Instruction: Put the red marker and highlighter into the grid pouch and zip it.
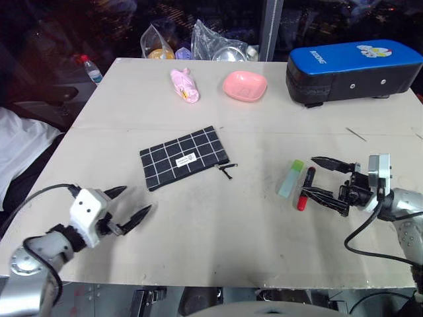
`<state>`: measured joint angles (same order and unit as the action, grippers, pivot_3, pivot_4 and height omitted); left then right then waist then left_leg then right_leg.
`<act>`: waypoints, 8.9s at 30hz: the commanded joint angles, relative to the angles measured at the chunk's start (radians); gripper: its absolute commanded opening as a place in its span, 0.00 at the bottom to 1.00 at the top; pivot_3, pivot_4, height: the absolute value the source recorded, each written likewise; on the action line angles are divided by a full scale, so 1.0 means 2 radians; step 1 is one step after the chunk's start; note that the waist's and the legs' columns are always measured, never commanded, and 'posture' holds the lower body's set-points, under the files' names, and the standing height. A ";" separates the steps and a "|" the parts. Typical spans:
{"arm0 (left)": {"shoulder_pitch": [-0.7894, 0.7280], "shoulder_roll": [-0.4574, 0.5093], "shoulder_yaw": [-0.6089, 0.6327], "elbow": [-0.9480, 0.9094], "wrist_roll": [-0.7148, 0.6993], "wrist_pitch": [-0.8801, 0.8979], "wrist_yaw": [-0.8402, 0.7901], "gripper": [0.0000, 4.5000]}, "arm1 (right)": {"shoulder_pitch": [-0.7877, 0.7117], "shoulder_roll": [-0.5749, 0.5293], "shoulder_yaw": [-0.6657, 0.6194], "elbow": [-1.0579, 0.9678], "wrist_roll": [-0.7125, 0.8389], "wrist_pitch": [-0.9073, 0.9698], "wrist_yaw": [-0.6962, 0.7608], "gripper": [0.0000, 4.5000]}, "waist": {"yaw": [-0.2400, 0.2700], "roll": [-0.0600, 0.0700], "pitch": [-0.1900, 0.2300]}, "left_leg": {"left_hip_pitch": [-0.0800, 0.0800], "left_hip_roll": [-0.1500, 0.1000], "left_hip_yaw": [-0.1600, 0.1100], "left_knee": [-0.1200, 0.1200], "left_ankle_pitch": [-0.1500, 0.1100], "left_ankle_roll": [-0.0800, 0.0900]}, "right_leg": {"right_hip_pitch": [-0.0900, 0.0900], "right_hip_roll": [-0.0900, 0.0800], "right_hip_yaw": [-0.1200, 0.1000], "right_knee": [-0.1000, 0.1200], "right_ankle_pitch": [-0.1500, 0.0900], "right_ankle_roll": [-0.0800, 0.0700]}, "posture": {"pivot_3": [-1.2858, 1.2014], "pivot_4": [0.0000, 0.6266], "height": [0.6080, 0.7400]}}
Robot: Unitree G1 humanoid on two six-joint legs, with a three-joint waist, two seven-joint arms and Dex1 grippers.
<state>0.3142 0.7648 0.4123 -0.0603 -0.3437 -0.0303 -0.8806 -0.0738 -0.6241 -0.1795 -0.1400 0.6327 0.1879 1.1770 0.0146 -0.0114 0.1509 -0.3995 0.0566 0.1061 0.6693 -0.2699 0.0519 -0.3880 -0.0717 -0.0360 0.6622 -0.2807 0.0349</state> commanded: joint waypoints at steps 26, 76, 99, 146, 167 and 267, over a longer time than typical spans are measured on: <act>-0.292 0.048 -0.183 0.321 0.277 -0.446 0.104 0.99 | 0.019 0.013 -0.006 0.002 -0.023 -0.036 -0.002 0.99 | -0.006 0.001 0.000 | -0.001 0.000 0.001 -0.002 0.000 0.000 | -0.001 -0.004 -0.002 0.000 0.002 0.001 | 0.52 0.24 1.00; -0.323 -0.039 -0.230 0.154 0.206 -0.350 0.226 0.02 | -0.035 0.058 0.029 -0.044 -0.028 0.012 -0.117 0.99 | -0.002 0.000 0.000 | -0.001 0.000 0.004 0.001 0.002 -0.002 | -0.001 0.002 -0.002 0.002 0.002 0.002 | 0.52 0.24 1.00; -0.325 -0.170 -0.288 0.117 0.243 -0.245 0.216 0.02 | -0.277 0.109 0.101 0.008 -0.085 0.331 -0.333 0.99 | -0.003 0.000 0.000 | -0.002 0.000 0.006 0.001 0.002 -0.003 | -0.004 0.004 0.001 0.005 0.002 0.002 | 0.52 0.24 1.00; -0.306 -0.215 -0.304 0.104 0.305 -0.232 0.264 0.00 | -0.296 0.062 0.229 -0.025 -0.225 0.231 -0.243 0.00 | -0.013 0.000 0.000 | -0.008 0.001 0.006 0.003 0.002 -0.003 | -0.011 0.004 0.001 0.008 0.002 0.002 | 0.52 0.24 1.00; -0.313 -0.206 -0.299 0.114 0.324 -0.237 0.296 0.00 | -0.294 0.020 0.242 -0.051 -0.238 0.209 -0.149 0.00 | -0.013 0.000 0.000 | -0.008 0.001 0.006 0.003 0.002 -0.003 | -0.011 0.004 0.001 0.008 0.002 0.002 | 0.52 0.24 1.00; -0.319 -0.181 -0.326 0.094 0.390 -0.279 0.347 0.00 | -0.404 0.003 0.291 0.033 -0.296 0.105 0.000 0.00 | -0.012 0.000 0.000 | -0.008 0.001 0.006 0.004 0.002 -0.003 | -0.011 0.004 0.001 0.008 0.002 0.002 | 0.52 0.24 1.00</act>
<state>-0.3195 0.4033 -0.2363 0.1399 0.4375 -0.5739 -0.1924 -0.8727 -0.6228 0.4039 -0.0348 0.0380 0.4284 1.1585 -0.0100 -0.0113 0.1507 -0.4164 0.0582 0.1178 0.6774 -0.2660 0.0465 -0.4102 -0.0641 -0.0341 0.6783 -0.2771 0.0398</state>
